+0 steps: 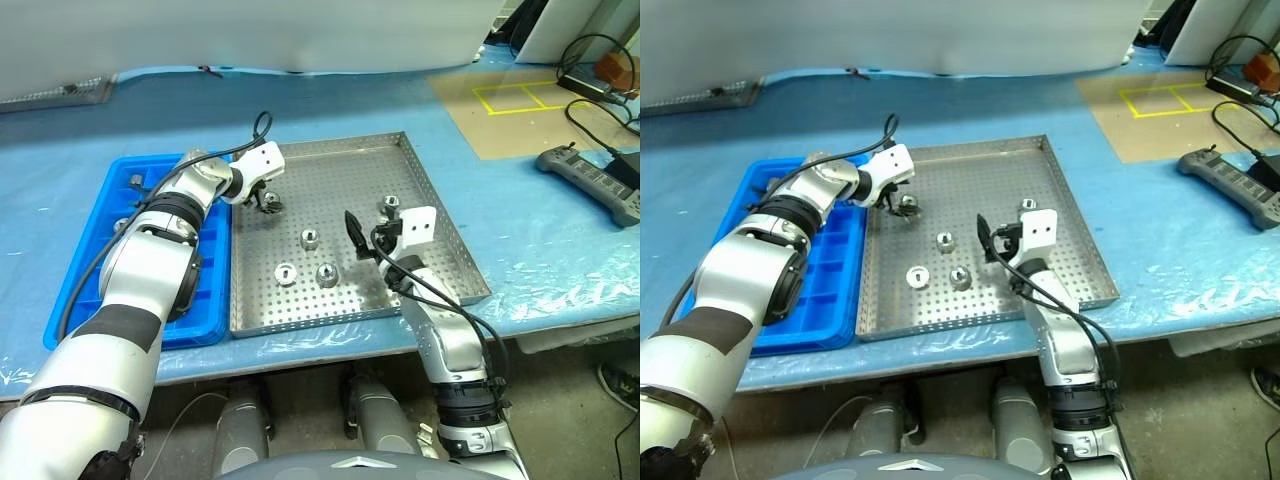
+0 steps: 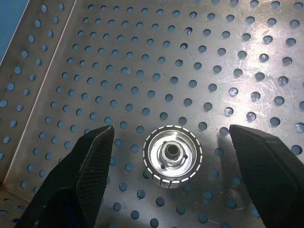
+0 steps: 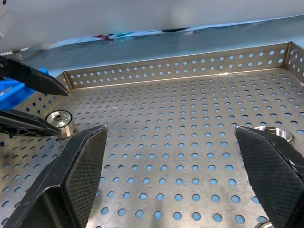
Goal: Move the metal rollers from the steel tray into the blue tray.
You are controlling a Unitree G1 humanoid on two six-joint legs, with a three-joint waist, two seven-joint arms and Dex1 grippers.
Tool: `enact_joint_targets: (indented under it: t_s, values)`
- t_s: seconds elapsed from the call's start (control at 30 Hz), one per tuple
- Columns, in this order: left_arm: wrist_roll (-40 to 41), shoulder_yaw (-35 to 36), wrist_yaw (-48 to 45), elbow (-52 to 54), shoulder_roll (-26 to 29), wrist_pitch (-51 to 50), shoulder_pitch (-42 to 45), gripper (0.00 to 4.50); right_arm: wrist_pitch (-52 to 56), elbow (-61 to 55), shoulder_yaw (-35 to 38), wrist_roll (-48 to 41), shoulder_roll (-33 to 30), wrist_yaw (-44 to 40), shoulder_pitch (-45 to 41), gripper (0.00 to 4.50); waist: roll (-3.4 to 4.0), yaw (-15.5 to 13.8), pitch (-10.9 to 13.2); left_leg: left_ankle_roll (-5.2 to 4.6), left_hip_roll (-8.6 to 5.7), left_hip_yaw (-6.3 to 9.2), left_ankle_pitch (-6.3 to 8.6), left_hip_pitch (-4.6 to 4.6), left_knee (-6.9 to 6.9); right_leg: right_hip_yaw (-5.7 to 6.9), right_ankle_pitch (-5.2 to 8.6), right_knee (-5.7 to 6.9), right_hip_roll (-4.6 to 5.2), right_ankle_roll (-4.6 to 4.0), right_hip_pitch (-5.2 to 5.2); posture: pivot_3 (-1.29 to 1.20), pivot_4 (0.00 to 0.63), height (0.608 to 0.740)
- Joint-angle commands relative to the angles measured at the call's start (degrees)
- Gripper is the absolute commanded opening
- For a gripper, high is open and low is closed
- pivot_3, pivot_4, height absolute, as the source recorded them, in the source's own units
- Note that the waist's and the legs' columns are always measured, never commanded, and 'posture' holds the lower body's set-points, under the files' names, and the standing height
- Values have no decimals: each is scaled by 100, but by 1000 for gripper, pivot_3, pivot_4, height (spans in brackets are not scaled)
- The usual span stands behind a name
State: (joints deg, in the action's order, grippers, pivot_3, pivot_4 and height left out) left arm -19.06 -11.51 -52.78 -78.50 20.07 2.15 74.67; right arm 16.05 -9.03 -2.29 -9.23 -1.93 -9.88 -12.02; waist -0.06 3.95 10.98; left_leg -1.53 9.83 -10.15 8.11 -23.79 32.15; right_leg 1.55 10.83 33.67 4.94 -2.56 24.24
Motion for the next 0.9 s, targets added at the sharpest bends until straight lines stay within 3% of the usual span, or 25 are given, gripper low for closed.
enact_joint_targets:
  t_s: [0.03, 0.13, 0.4, 0.63, 0.77, 0.83, 0.9]
  values:
    - [-197, -116, 228, 13, 2, -133, 8, 4074, -15, -313, 18, -79, 3, -24, -44, 4500, 0, 2, 0, 0, 0, 0, 0, 0, 0, 0, 0, 0, 0, 0, 0, -485, 150, 740]
    - [-175, -74, 206, 2, -95, -347, -3, 4074, 10, -327, 42, -90, -24, -39, -82, 4500, 0, -1, 0, 0, 0, 0, 0, 0, 0, 0, 0, 0, 0, 0, 0, -483, 150, 740]
    - [198, 310, -134, 32, -290, -681, 26, 1690, -33, -235, 47, -47, -45, -54, -123, 4500, -1, -4, 0, -3, -1, 0, 1, -3, 4, 1, 0, 0, 1, 0, 0, -482, 150, 740]
    - [959, 1174, 312, 199, -174, -803, 297, 1693, -112, -15, 135, -188, -118, -279, -390, 4500, -3, -6, 2, -3, -1, 1, 1, -3, 4, 2, 0, 1, 1, 0, 1, -392, 150, 740]
    - [1466, 1696, 578, 527, 33, -514, 204, 1693, -262, 708, 147, -256, -269, -727, -1075, 4500, -4, -37, 2, -3, -2, 2, 1, -5, 7, 2, 0, 2, 2, -1, 1, -272, 150, 740]
    - [1746, 1970, 824, 846, 125, -428, 75, 1693, -354, 1113, 205, -366, -291, -961, -1484, 4500, -5, -62, 3, -3, 0, 3, 1, -5, 8, 4, -1, 4, 3, -1, 1, -204, 150, 740]
    - [2202, 2289, 823, 1856, 192, -875, -421, 1693, -483, 1726, 282, -490, -321, -1289, -2048, 4500, -5, -159, 3, -2, 2, 5, 1, -5, 4, 7, -1, 7, 2, -1, 4, -70, 150, 740]
